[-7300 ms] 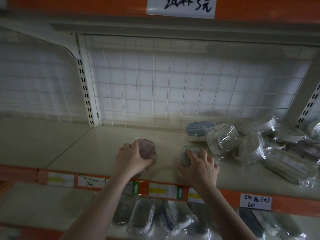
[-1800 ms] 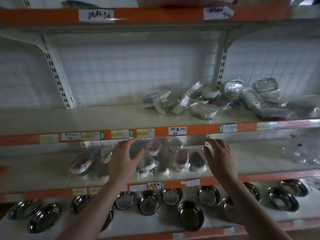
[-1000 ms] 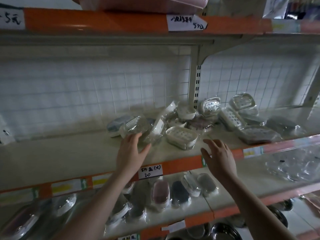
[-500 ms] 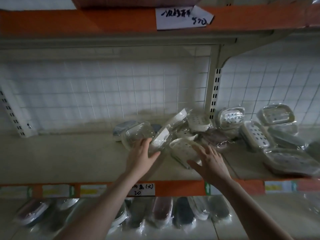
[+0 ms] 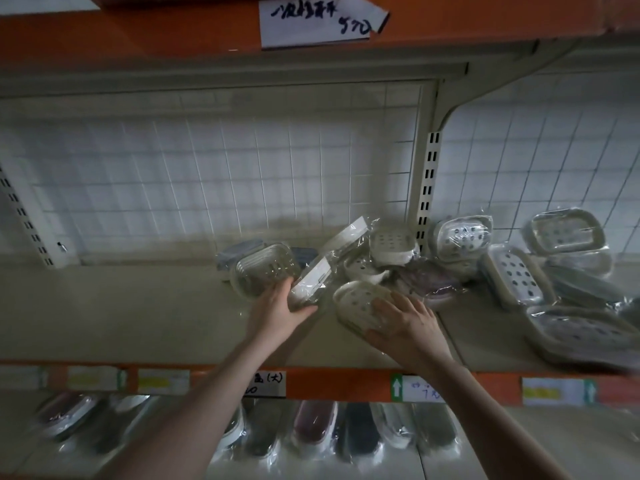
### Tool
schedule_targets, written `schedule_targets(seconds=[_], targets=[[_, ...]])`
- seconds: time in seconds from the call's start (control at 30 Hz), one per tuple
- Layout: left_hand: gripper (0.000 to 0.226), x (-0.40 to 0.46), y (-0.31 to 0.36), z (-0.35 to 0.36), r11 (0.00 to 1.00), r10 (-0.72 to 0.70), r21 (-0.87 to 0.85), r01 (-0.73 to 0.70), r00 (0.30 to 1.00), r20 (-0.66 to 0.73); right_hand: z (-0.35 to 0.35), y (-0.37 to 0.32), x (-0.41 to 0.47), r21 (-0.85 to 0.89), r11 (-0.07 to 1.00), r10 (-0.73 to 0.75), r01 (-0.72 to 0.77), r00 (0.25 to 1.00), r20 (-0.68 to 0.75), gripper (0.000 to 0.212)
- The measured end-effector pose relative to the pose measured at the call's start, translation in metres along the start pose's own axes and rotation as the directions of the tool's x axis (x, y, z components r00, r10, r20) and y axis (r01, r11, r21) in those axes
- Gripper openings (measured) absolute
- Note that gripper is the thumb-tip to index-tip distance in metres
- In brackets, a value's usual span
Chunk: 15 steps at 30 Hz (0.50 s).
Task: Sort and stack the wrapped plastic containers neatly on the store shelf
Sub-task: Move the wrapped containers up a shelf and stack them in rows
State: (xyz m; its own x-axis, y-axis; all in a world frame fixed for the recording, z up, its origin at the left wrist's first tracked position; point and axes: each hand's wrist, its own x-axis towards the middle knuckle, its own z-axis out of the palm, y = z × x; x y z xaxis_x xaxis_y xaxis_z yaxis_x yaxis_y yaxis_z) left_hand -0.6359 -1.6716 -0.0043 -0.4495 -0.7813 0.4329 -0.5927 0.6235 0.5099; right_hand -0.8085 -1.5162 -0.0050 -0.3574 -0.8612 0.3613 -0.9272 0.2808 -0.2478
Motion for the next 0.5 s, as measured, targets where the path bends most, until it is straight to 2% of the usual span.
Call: schedule_targets(seconds=[0.13, 0.27, 0.33, 0.4, 0.5], targets=[[0.056, -0.003, 0.002, -0.001, 1.0, -0.007, -0.031, 0.006, 1.0, -0.022, -0.006, 0.013, -0.008, 0.025, 0.996, -0.08, 0.082, 0.993, -0.083, 0.051], [0.06, -0.011, -0.003, -0.006, 0.998, 0.008, -0.067, -0.01, 0.999, -0.041, -0.013, 0.023, -0.014, 0.068, 0.99, -0.111, 0.121, 0.984, -0.136, 0.05], [0.065, -0.015, -0.005, -0.011, 0.995, 0.024, -0.099, -0.029, 0.999, -0.046, -0.018, 0.023, -0.014, 0.137, 0.987, -0.062, 0.086, 0.982, -0.176, 0.044], [0.067, -0.018, -0.006, -0.017, 0.988, 0.051, -0.142, -0.056, 0.998, -0.036, -0.022, 0.024, -0.014, 0.175, 0.985, 0.025, 0.001, 0.988, -0.151, 0.03], [0.048, -0.02, -0.006, -0.026, 0.98, 0.029, -0.196, -0.028, 1.0, 0.004, -0.025, 0.025, -0.014, 0.269, 0.954, 0.16, -0.13, 0.983, -0.093, 0.024]])
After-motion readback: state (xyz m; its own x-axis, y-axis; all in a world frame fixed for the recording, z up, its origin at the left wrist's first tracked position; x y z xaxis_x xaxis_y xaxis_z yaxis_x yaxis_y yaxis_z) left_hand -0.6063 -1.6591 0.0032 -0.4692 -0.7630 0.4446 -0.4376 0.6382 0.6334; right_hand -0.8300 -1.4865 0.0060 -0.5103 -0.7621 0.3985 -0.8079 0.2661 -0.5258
